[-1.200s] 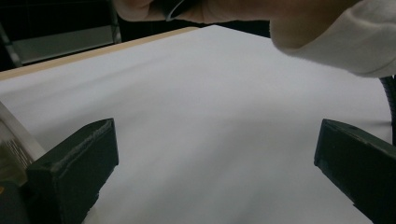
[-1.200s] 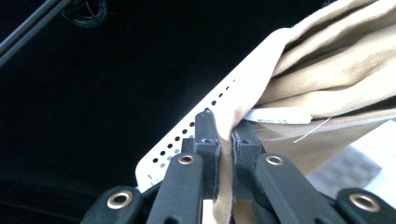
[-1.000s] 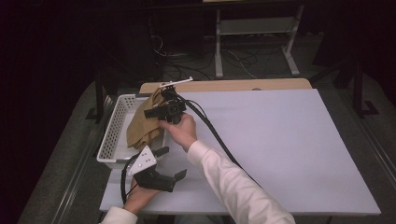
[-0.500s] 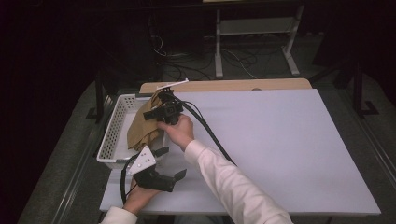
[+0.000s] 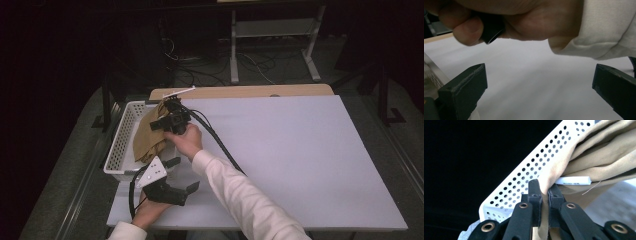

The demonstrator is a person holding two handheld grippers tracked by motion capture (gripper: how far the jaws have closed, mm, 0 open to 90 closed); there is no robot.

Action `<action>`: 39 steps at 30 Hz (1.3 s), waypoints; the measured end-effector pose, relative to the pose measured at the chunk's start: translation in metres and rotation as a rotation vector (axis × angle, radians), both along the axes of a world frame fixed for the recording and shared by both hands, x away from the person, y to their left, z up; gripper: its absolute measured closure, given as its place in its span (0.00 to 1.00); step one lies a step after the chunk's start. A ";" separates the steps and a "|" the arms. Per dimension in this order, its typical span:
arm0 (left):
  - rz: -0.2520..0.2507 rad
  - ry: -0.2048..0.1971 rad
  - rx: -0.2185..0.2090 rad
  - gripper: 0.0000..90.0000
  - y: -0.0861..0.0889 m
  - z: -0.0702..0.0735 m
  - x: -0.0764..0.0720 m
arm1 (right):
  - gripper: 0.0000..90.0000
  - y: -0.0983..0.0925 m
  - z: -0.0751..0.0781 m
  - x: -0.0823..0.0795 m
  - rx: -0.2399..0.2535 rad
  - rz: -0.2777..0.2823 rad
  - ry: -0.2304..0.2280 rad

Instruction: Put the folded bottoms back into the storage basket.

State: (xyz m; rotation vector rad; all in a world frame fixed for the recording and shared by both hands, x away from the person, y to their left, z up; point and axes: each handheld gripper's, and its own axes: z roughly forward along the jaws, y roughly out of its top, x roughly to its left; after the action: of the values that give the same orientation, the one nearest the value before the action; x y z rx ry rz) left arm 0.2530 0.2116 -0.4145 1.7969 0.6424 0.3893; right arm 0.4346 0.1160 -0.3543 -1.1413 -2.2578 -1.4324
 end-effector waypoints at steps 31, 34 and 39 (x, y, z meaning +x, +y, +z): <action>-0.002 0.000 0.005 0.00 0.000 0.000 -0.001 | 0.65 0.012 -0.013 0.000 -0.231 0.148 0.096; -0.003 0.002 0.009 0.00 0.000 0.000 -0.001 | 0.55 0.006 -0.008 -0.001 -0.289 0.172 0.086; -0.001 0.002 0.011 0.00 0.000 -0.001 -0.001 | 0.40 -0.005 0.002 -0.003 -0.317 0.214 0.045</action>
State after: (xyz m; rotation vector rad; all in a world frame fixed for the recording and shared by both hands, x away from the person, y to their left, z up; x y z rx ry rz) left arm 0.2522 0.2119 -0.4150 1.8080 0.6414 0.3913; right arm 0.4320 0.1105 -0.3525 -0.9633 -2.5469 -0.9846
